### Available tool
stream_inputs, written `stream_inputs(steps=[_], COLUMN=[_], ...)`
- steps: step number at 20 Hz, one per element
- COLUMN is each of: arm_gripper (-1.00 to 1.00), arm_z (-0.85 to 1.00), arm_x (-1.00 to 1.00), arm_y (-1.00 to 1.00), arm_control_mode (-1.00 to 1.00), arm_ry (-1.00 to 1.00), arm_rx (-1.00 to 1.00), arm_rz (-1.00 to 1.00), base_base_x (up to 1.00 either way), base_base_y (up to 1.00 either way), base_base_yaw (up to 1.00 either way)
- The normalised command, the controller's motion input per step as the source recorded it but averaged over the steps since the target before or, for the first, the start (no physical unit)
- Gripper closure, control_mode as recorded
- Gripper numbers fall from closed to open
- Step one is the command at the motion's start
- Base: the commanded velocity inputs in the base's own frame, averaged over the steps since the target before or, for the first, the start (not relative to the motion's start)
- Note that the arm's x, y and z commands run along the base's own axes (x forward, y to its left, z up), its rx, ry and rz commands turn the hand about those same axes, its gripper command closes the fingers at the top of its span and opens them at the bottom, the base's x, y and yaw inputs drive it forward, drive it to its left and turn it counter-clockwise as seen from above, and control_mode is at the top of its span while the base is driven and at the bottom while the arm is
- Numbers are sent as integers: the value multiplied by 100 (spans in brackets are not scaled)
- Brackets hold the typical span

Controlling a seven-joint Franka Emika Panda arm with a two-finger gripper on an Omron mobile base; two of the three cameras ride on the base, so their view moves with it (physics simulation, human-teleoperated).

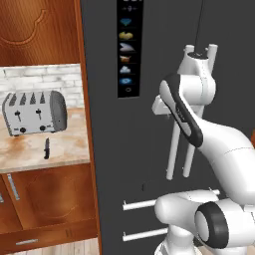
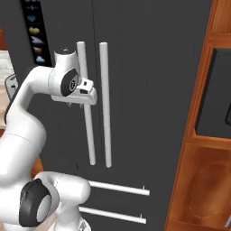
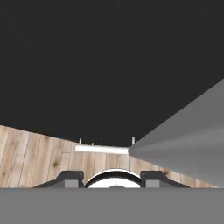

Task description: Retrieve the butter from the fridge and place it on a plate on the dining table. Then retrieve the butter knife by the fridge and place it near the plate.

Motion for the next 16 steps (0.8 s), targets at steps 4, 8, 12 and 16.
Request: stream_inputs(steps=[4,8,12,16], arm_gripper=[-100,-100,-100,-100], arm_z=[0,0,0,0], arm_x=[-1,0,0,0], arm_y=[0,0,0,0], arm_control_mode=[100,100,100,100], arm_ry=[0,0,0,0], arm_rx=[0,0,0,0], arm_rz=[0,0,0,0], base_base_x=[-49,-44,-1,-1], base_base_y=[-18,-46,-54,-19], base_base_yaw=[2,0,0,0])
